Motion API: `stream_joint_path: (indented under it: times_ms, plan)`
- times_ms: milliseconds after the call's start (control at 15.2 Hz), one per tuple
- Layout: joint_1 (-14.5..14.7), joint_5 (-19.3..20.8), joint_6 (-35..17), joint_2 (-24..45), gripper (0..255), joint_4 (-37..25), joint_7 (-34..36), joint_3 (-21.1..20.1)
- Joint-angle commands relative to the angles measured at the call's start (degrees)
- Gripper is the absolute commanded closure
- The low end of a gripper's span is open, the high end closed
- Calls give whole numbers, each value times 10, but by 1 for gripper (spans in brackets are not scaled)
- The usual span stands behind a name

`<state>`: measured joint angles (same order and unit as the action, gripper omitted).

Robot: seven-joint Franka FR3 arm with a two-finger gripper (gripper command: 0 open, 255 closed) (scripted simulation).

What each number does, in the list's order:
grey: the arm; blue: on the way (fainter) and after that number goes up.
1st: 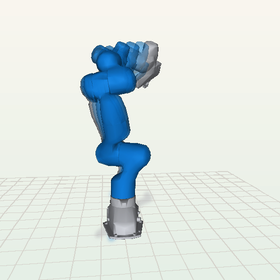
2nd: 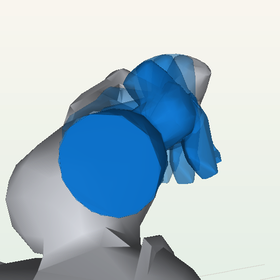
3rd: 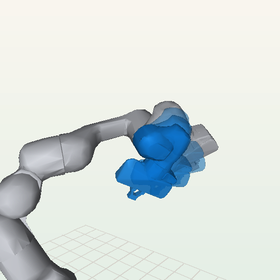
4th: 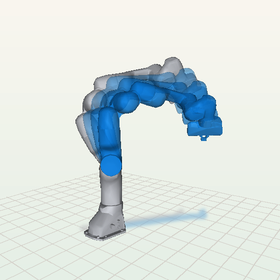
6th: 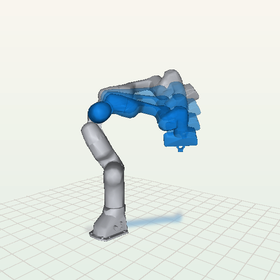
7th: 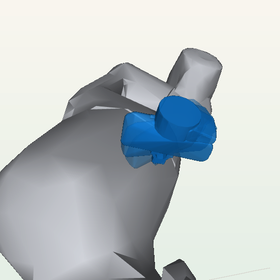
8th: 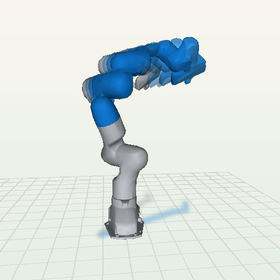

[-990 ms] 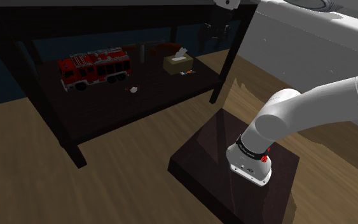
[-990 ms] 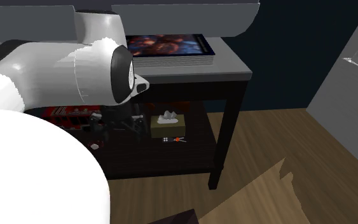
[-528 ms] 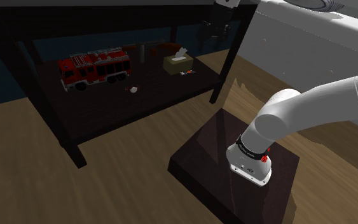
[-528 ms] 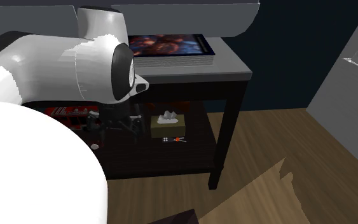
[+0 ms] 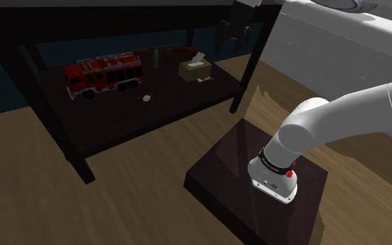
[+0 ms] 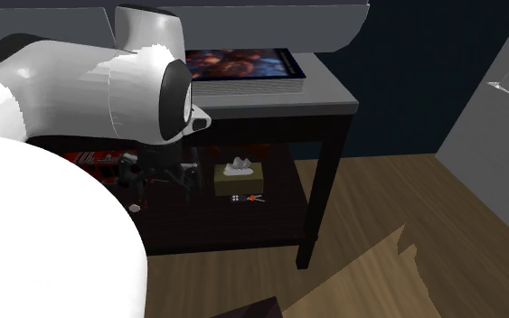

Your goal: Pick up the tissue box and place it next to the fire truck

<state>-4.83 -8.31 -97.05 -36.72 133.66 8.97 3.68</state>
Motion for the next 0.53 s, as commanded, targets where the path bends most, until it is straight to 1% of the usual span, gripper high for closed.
stream_joint_path:
  times_ms: [0,462]
  plan:
    - [0,0,-1,1,0,0,0,0]
    - [-28,-21,-144,102,0,2,-2,12]
